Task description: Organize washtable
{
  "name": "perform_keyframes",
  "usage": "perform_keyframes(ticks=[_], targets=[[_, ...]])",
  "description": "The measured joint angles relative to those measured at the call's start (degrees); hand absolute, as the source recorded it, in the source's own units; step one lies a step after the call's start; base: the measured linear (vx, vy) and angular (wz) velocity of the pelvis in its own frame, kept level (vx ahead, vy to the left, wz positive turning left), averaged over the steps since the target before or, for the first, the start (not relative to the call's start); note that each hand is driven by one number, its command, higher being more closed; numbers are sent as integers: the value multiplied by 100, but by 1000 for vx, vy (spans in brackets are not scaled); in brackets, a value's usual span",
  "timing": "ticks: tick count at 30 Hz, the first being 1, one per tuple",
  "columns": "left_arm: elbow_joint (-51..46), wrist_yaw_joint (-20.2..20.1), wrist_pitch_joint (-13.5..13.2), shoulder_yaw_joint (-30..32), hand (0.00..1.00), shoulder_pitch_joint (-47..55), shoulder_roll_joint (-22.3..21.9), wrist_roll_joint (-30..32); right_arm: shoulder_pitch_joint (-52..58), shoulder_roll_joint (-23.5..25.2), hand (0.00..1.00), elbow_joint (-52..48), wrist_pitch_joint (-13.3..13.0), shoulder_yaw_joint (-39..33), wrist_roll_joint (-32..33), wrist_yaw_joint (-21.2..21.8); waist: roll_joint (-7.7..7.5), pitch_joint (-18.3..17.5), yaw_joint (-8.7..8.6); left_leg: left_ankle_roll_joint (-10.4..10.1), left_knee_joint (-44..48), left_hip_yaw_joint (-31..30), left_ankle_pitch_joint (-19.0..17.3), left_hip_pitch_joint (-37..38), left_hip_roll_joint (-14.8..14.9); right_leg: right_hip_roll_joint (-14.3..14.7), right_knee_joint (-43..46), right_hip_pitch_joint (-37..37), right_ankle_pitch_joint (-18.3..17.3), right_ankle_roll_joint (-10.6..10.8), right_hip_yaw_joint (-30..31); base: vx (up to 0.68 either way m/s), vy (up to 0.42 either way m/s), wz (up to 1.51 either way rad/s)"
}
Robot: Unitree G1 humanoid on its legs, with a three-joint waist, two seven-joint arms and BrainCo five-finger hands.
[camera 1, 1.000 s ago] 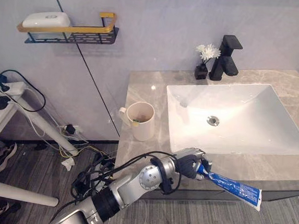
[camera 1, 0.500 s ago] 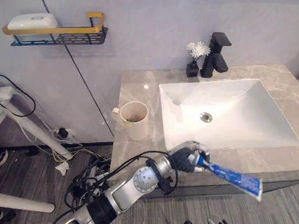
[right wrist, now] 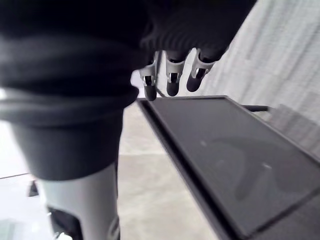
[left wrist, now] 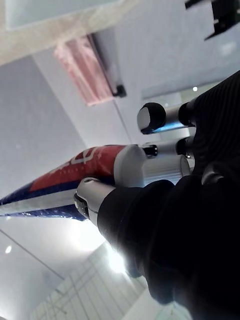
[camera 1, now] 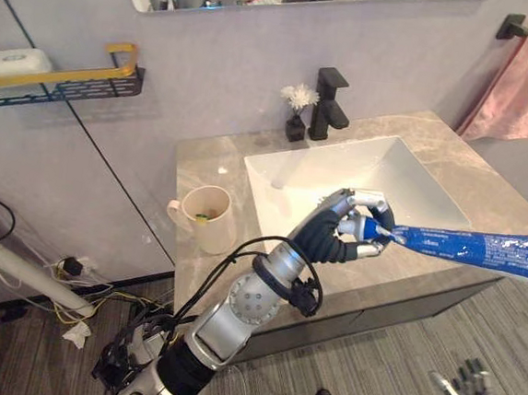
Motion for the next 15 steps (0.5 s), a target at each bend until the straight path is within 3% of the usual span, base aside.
perform_keyframes(ticks=[7, 12, 15], targets=[[-584, 41, -14, 680, 100, 0, -5, -148, -618, 63, 0, -1824, -268, -1836, -226, -504, -9, -15, -115, -10, -23, 149, -7, 80, 15, 50, 26, -40, 18, 1, 142, 0, -1, -13], [-884, 75, -41, 732, 100, 0, -5, -462, -1136, 1, 0, -2039, -411, -1941, -481, -796, -63, -212, -109, -13, -29, 110, -8, 53, 50, 77, 26, -50, 18, 1, 117, 6, -3, 2], [-1102, 98, -72, 741, 100, -1, -3, -628, -1454, -115, 0, -2179, -525, -1459, -620, -861, -65, -245, -58, -12, -30, -10, -8, 35, 50, 57, 26, 0, 17, 2, 30, -8, -4, 15]])
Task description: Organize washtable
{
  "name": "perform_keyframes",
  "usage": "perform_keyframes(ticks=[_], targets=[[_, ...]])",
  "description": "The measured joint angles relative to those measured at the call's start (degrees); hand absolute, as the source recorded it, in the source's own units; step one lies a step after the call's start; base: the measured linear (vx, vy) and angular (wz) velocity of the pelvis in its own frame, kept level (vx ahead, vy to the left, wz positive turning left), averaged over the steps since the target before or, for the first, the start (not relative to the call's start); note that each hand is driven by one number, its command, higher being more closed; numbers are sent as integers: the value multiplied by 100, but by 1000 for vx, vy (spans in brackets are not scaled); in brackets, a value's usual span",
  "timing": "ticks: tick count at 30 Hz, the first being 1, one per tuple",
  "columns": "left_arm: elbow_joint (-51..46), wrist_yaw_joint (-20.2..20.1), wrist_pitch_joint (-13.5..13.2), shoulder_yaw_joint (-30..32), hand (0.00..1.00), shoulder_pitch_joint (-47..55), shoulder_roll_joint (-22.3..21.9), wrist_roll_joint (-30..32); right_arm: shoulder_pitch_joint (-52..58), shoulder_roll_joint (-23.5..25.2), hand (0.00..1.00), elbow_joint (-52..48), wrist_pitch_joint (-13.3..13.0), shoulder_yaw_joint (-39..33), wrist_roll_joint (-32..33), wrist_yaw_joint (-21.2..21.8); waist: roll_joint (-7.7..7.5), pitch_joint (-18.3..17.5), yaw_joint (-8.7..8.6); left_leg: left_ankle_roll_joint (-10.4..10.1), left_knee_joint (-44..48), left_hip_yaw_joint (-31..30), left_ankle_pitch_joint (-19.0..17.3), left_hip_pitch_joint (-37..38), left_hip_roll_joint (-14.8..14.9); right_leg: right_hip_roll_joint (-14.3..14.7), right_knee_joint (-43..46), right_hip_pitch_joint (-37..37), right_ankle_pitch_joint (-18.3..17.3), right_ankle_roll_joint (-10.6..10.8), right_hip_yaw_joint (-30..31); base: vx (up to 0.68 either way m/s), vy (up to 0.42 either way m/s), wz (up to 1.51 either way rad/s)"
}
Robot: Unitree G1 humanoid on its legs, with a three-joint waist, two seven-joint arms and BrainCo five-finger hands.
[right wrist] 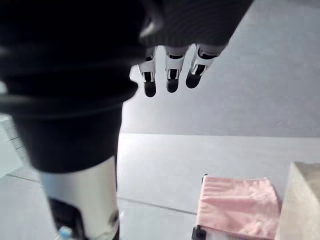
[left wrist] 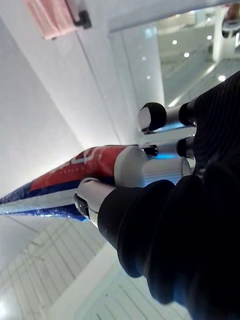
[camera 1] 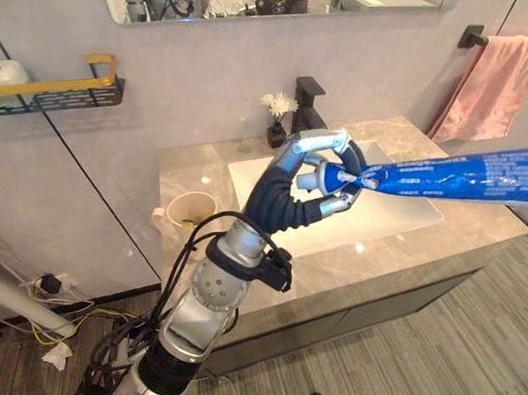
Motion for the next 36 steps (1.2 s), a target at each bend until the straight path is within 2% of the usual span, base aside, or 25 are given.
perform_keyframes(ticks=[2, 4, 6, 9, 13, 19, 26, 27, 32, 36], targets=[[-73, 6, -21, -1, 100, -35, -6, -82, -165, -28, 0, -371, -158, 971, 27, 56, 0, -7, 33, 0, -4, -211, 3, -103, 15, -29, -15, 69, -2, 2, -190, -29, -26, 44], [-73, 10, -21, -8, 100, -85, -6, -137, -311, -77, 0, -525, -218, 1580, 39, 182, -9, -19, 103, 3, -23, -361, 42, -186, 13, -56, -25, 97, -2, 3, -366, -44, -27, 50], [-72, 167, -24, -9, 100, -150, -4, -144, -644, -169, 0, -520, -242, 2279, 273, 353, 8, -37, 298, 18, -145, -559, 210, -209, 2, -66, -25, 145, -2, 2, -563, -37, -28, 47], [-70, 378, -24, -12, 100, -155, 2, -145, -984, -189, 0, -511, -243, 2964, 604, 397, 5, -44, 423, 15, -260, -769, 338, -241, 2, -73, -34, 218, -2, 2, -770, -20, -19, 39], [36, 444, -24, -43, 100, -207, 6, -141, -1152, -203, 0, -492, -241, 3600, 748, 464, -48, -43, 431, 24, -316, -1005, 418, -305, -7, -99, -64, 314, -2, 2, -1018, -16, -8, 30], [469, 616, 5, -79, 100, -251, 4, -132, -1284, -242, 0, -488, -204, 4005, 1019, 532, -61, -44, 429, 53, -440, -1209, 555, -364, -61, -145, -155, 385, -3, 0, -1237, -16, -4, 20], [647, 790, 49, -85, 100, -484, 5, -77, -1379, -334, 0, -486, -167, 4505, 1878, 798, -65, -47, 441, 57, -539, -1236, 642, -359, -77, -159, -155, 398, -2, -1, -1317, -5, 0, 5], [1053, 849, 109, -107, 100, -652, -7, -19, -1571, -454, 0, -484, -67, 4867, 2566, 941, -89, -65, 430, 55, -556, -1229, 668, -305, -79, -157, -155, 402, -1, -3, -1312, 0, 0, 0], [1102, 849, 199, -152, 100, -652, -6, -18, -1595, -454, 0, -482, -58, 5003, 2717, 988, -143, -101, 439, 55, -558, -1230, 668, -306, -80, -158, -158, 402, -1, -3, -1313, 0, 0, 0], [1209, 853, 199, -424, 100, -652, -31, -44, -1746, -450, 0, -482, -64, 5302, 2922, 962, -163, -115, 453, 57, -563, -1233, 669, -306, -87, -162, -160, 403, -1, -3, -1314, 0, 0, 0]])
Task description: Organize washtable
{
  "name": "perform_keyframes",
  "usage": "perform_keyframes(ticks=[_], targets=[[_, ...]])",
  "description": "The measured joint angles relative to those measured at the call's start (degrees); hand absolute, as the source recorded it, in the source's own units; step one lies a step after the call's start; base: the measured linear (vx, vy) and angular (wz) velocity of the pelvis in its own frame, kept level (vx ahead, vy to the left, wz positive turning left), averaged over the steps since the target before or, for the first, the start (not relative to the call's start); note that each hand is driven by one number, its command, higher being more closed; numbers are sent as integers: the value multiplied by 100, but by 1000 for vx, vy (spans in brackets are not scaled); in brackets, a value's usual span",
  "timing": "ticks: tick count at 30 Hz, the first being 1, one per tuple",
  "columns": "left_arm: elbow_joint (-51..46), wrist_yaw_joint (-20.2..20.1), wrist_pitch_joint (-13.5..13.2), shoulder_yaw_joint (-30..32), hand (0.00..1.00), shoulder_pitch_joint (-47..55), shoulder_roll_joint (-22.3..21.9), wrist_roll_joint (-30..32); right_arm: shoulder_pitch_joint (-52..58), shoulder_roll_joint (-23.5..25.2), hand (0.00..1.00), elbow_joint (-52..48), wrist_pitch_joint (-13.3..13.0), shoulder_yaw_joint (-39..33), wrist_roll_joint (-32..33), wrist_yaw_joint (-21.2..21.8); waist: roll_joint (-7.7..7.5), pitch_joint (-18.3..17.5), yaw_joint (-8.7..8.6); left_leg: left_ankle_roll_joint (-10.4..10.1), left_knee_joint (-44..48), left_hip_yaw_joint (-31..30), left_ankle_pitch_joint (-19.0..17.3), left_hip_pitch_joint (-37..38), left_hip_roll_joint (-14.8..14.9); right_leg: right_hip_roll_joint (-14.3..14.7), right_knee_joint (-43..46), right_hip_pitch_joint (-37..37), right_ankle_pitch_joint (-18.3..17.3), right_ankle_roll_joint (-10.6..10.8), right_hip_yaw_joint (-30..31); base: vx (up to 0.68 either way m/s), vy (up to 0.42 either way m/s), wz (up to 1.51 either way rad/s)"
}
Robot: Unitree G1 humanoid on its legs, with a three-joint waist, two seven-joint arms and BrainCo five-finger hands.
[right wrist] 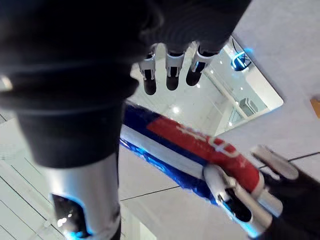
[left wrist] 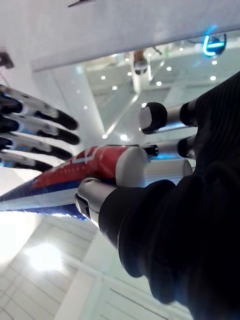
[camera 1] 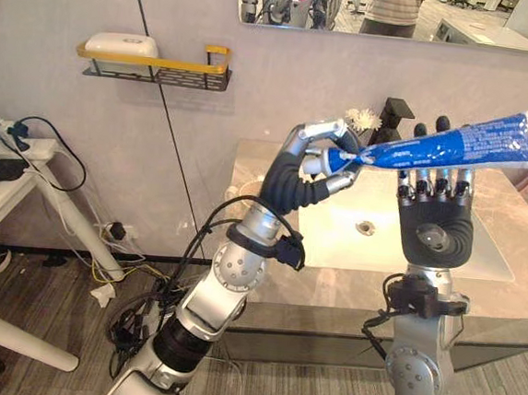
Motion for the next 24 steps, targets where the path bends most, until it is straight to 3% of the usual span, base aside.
perform_keyframes(ticks=[8, 24], targets=[[279, -76, -12, -320, 100, 0, -185, -99, -200, 8, 0, 2, -33, 74, 35, -196, 36, -45, 107, 4, -3, -21, 7, -18, -5, -2, -23, -2, 0, -1, -15, 1, 0, 0], [314, -75, -122, -510, 100, 127, -198, -221, -489, 27, 0, 2, -174, 57, 29, -526, 24, -131, 121, -1, -3, -56, 17, -43, -7, -1, -40, -8, 0, -2, -31, 1, 0, 1]])
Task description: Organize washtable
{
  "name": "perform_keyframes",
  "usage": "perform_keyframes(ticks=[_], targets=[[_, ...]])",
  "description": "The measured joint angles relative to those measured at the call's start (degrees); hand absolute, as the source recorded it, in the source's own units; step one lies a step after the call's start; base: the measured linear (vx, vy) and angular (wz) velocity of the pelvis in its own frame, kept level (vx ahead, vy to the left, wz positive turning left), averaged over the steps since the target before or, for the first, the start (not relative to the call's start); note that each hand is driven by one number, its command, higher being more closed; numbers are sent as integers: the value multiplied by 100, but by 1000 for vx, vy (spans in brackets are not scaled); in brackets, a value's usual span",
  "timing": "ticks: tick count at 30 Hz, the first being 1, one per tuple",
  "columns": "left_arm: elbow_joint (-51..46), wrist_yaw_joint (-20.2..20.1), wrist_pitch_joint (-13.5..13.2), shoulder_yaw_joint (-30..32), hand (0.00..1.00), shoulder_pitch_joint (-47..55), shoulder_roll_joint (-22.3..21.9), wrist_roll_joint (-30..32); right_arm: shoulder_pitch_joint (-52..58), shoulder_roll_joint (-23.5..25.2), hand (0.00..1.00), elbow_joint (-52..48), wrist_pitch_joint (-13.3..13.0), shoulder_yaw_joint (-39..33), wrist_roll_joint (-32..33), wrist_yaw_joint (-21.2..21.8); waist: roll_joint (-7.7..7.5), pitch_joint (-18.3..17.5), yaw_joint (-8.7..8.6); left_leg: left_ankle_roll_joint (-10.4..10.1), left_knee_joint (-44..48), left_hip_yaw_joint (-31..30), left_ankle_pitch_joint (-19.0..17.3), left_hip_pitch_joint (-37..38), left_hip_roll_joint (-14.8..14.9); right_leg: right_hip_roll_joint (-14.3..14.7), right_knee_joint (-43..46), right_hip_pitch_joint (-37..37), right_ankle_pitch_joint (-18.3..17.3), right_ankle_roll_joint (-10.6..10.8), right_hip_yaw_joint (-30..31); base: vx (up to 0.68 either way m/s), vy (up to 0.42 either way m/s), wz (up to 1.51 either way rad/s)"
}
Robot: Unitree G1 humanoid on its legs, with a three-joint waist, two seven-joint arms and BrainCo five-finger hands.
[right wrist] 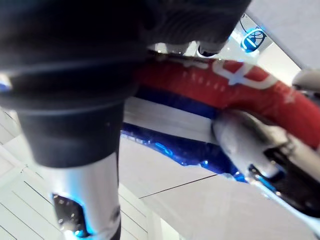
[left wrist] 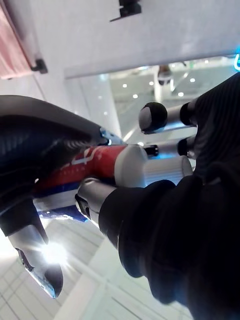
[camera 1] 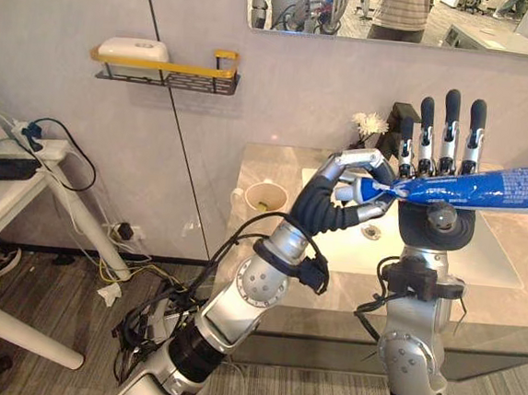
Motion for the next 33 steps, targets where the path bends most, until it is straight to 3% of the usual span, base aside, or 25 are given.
perform_keyframes(ticks=[14, 15, 33], targets=[[3, 97, -28, 492, 100, 391, 4, 4, 3, 221, 0, -5, -130, -565, -15, -129, -7, -12, 1, -1, -1, 41, -1, 28, 0, 3, 1, 4, 2, -3, 32, 0, 0, 0], [3, 97, -27, 493, 100, 391, 4, 4, 4, 225, 100, -5, -130, -574, -16, -131, -7, -12, 0, -1, -1, 50, -2, 33, 0, 3, 1, 5, 3, -4, 36, 0, 0, 0], [2, -6, -7, 438, 100, 403, 4, 3, 3, 349, 100, -5, -356, -703, -4, -188, -7, -8, 1, -1, -4, 63, -4, 42, 0, 3, 1, 8, 7, -9, 40, 0, 0, 0]])
